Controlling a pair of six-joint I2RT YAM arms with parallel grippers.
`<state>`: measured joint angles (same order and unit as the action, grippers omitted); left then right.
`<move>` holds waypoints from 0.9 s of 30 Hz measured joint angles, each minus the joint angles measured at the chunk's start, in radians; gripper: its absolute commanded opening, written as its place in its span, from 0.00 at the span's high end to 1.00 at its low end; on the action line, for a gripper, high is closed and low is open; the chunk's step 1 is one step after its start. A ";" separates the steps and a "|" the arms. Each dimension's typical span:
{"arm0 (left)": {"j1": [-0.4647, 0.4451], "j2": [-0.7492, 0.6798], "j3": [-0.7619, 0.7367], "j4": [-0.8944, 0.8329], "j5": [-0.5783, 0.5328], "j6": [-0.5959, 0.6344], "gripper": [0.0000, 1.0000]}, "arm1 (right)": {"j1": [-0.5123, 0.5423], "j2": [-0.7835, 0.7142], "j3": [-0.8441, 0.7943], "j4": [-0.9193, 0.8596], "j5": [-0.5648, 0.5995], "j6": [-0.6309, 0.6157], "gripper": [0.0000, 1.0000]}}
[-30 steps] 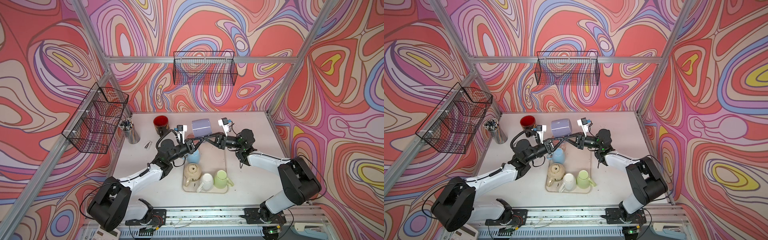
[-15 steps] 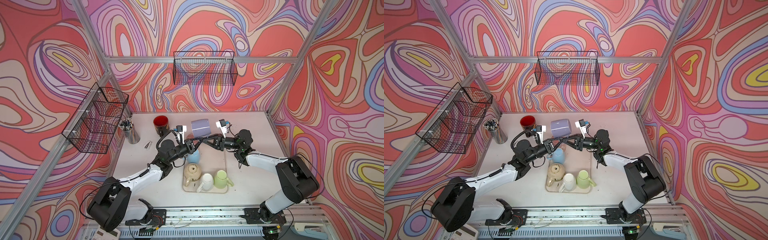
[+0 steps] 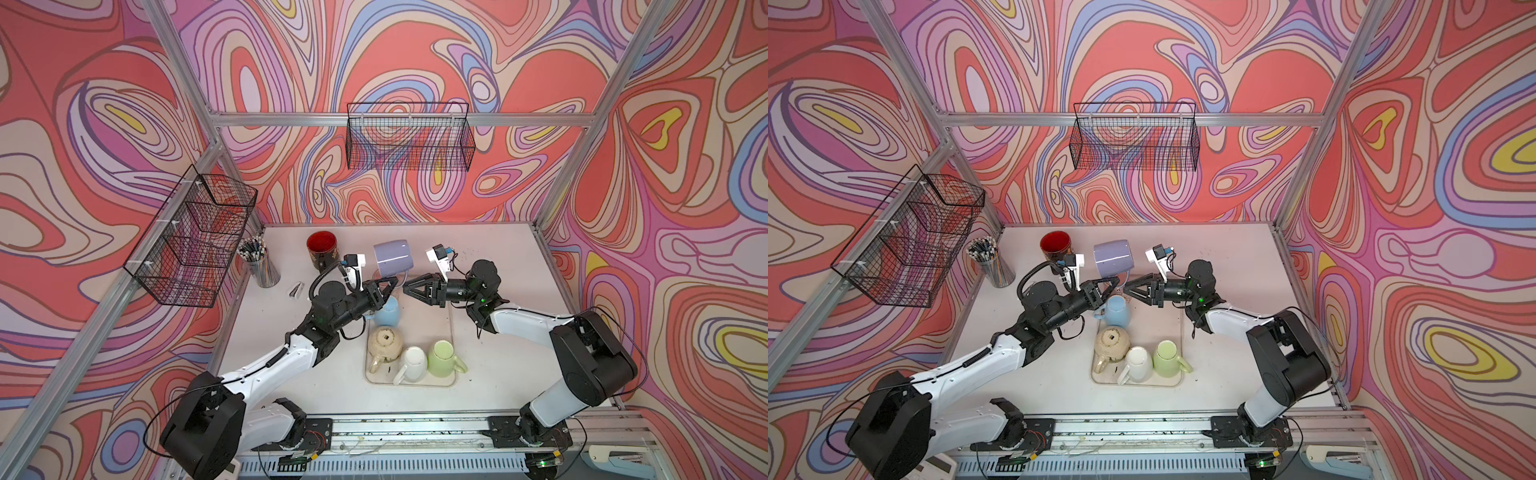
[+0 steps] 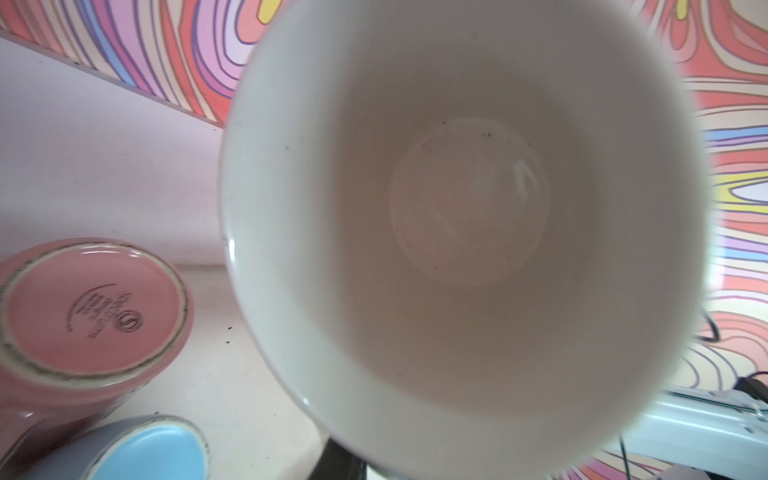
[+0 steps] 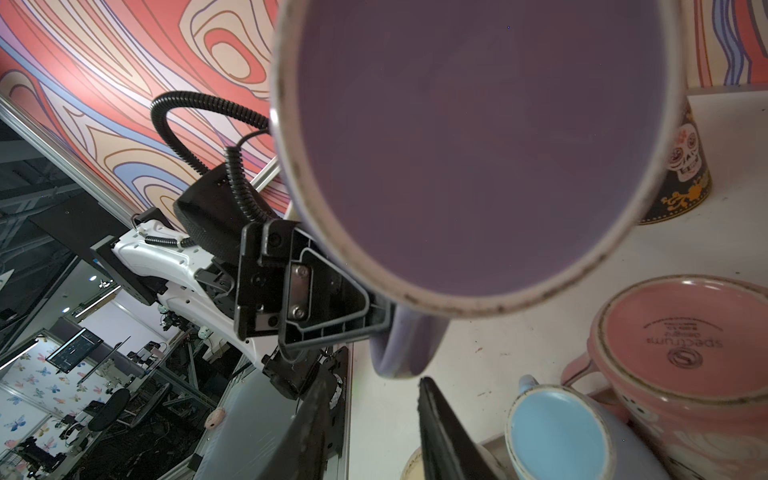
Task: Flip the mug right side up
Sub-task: 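Grasp the lavender mug's handle with the left gripper and open the right gripper, then carry the upright lavender mug with the left gripper toward the black skull mug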
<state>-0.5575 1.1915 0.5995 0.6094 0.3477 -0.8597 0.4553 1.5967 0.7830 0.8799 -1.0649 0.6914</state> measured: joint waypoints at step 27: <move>0.146 -0.068 0.238 -0.682 -0.219 0.222 1.00 | 0.000 -0.186 -0.073 -0.222 0.077 -0.159 0.64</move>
<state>-0.4118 1.1240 0.8375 -0.0731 0.1284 -0.6373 0.4553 1.4109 0.7101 0.6579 -0.9878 0.5323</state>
